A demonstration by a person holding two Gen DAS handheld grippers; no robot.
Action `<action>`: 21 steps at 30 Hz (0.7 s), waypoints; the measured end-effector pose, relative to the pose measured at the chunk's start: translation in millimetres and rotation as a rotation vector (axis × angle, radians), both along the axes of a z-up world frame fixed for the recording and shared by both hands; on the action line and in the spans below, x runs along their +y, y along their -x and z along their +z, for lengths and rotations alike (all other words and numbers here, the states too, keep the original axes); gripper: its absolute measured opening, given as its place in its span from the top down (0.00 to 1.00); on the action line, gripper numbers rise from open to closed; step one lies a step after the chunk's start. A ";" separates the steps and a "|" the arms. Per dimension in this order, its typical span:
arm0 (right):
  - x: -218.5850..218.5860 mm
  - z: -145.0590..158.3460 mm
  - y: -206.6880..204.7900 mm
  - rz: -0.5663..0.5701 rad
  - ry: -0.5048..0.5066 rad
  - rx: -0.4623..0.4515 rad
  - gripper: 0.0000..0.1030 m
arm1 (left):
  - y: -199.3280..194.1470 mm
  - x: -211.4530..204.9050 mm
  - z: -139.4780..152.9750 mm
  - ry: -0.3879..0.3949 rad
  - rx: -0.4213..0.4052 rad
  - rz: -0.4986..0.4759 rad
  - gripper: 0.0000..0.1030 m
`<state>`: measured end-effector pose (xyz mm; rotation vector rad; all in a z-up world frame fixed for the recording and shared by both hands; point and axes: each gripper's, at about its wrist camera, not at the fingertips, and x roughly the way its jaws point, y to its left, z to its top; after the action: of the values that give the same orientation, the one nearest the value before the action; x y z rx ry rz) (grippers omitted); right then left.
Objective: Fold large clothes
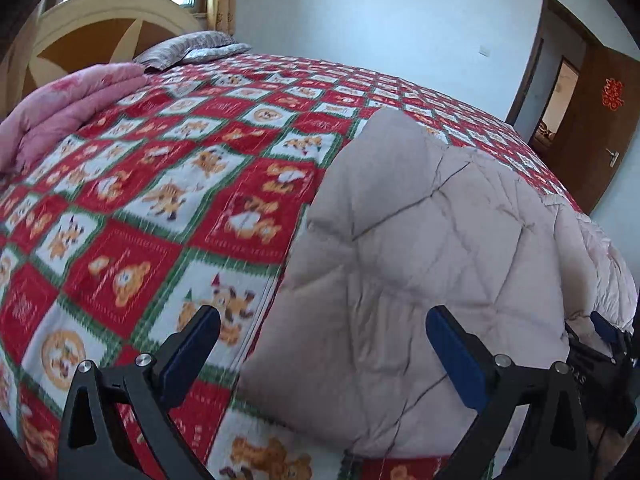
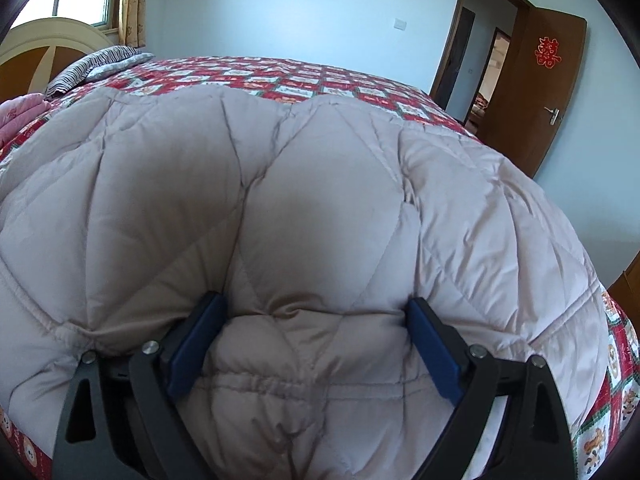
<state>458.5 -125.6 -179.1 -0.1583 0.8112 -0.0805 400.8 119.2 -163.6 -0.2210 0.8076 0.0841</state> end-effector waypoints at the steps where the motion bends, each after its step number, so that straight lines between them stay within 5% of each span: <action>1: 2.7 -1.1 0.0 -0.002 0.020 0.003 0.08 | 4.6 0.1 -4.5 0.002 0.012 0.012 0.01; 4: 1.7 0.9 2.4 -0.003 0.012 -0.002 0.08 | 10.8 -1.7 -14.2 0.024 0.038 0.034 0.01; 9: -9.0 21.8 35.8 -0.005 -0.048 -0.056 0.09 | 13.7 4.9 -26.8 0.174 0.043 0.025 0.01; 13: -8.2 24.6 66.5 0.014 -0.027 -0.115 0.09 | 10.3 -3.0 -28.0 0.146 0.024 0.025 0.01; 16: -4.7 -1.1 55.0 0.032 -0.016 -0.032 0.10 | 10.0 -6.9 -29.2 0.141 0.022 0.050 0.01; 21: -2.0 -3.0 42.8 0.033 -0.002 0.004 0.10 | 35.8 9.4 -21.8 0.169 -0.014 0.187 0.01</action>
<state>415.7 -127.5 -182.0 -0.1699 0.8128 -0.0486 365.0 128.6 -185.4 -0.4568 0.7794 0.1901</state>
